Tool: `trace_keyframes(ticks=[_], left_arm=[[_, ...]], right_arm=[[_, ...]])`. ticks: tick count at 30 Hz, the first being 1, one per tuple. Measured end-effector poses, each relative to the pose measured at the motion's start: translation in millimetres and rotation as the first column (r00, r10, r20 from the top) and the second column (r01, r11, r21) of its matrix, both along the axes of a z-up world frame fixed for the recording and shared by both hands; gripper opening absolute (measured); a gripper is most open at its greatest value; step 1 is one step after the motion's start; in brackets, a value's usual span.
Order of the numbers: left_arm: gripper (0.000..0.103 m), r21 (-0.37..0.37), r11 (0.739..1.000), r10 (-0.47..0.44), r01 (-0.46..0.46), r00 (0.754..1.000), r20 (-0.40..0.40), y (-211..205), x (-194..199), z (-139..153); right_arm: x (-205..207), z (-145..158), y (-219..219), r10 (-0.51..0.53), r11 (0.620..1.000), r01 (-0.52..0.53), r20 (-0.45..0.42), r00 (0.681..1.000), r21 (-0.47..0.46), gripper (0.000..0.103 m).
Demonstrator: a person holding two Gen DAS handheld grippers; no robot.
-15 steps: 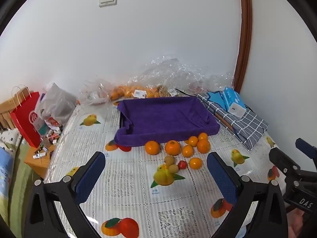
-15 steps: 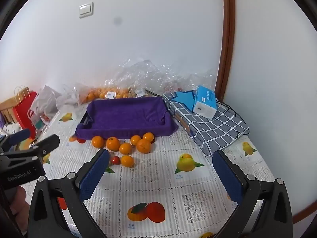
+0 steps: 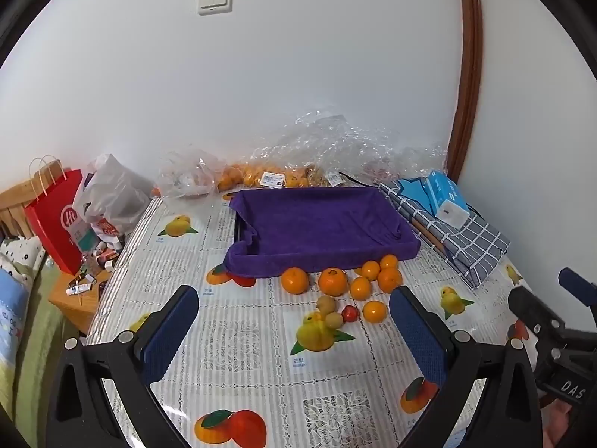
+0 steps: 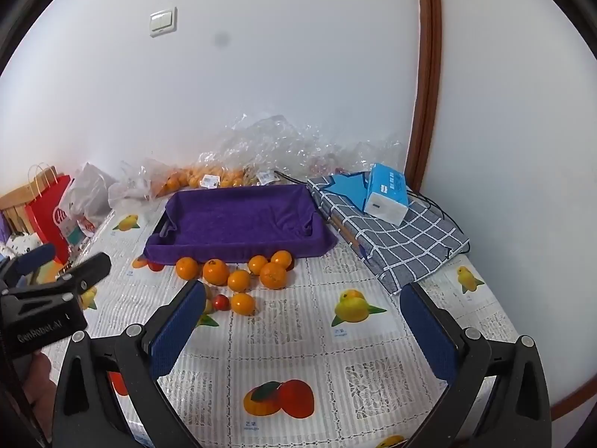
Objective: Organize fruits
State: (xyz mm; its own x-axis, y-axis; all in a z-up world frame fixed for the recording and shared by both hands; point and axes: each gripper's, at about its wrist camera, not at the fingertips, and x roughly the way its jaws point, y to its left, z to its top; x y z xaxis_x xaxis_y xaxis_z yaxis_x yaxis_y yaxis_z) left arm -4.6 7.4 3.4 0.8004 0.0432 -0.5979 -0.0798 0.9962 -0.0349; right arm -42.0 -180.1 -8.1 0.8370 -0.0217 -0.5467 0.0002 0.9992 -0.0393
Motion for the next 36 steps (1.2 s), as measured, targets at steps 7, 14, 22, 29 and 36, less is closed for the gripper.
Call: trace_keyframes(ticks=[7,14,22,29,36], left_arm=[[0.103,-0.007,1.000,-0.006,0.006,1.000,0.011,3,-2,3],[0.103,-0.017,1.000,-0.002,0.002,1.000,0.010,5,-3,2],[0.103,-0.010,1.000,-0.001,0.001,1.000,-0.002,7,-3,0],[0.103,-0.006,1.000,-0.009,0.009,1.000,0.003,2,-5,2],[0.103,-0.012,1.000,-0.007,0.007,1.000,0.006,3,-5,3]], right_arm=[[3,0,6,0.016,1.000,-0.016,0.002,1.000,-0.005,0.103],[5,-1,13,0.029,0.999,-0.029,0.003,1.000,-0.023,0.103],[7,-4,13,0.036,0.999,-0.036,-0.009,0.999,-0.021,0.103],[4,-5,9,0.023,1.000,-0.023,-0.012,1.000,-0.009,0.103],[6,-6,4,0.015,1.000,-0.015,-0.021,1.000,0.007,0.103]])
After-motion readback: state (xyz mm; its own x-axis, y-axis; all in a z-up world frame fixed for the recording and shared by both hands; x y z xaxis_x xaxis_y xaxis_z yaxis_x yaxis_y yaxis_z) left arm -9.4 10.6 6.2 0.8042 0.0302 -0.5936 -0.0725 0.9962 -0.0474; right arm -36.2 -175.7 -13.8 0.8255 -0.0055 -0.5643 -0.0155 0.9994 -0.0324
